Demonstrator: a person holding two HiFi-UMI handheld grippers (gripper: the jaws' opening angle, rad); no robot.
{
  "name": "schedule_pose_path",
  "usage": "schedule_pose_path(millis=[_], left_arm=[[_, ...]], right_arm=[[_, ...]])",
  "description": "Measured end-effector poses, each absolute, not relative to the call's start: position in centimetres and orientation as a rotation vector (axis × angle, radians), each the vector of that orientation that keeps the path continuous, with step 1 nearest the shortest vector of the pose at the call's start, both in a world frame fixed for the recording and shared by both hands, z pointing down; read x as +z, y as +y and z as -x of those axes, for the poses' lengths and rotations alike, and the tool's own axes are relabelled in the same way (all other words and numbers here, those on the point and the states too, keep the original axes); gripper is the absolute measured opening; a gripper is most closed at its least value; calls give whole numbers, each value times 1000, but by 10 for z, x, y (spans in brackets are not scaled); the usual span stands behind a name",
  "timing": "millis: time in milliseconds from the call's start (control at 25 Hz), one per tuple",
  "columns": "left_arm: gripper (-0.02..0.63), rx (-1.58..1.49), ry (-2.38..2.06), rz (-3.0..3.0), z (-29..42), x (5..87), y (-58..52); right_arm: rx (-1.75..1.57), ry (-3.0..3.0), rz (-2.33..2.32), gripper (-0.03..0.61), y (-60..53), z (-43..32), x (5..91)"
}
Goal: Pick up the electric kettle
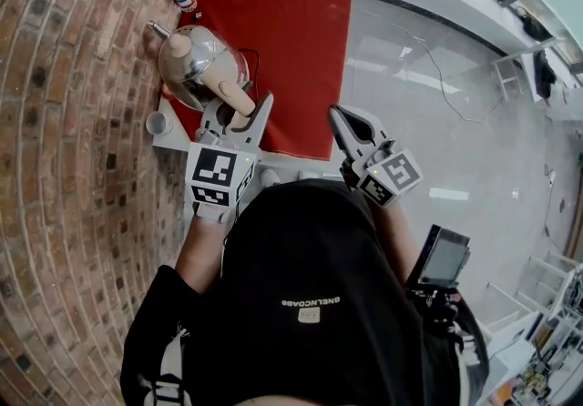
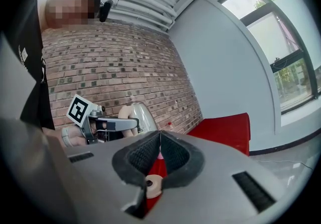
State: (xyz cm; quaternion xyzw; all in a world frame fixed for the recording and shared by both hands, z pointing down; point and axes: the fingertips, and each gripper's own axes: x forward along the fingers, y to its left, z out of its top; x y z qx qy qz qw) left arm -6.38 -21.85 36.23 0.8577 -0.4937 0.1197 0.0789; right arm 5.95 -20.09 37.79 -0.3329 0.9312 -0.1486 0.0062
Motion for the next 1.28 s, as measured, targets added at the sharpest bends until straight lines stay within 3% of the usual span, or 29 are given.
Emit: schedule_pose_path(millis=[1280], left_arm=[[146, 474, -1523, -2539, 67, 354, -192]], right_arm=[[-341, 2971, 931, 6, -208, -39, 364]])
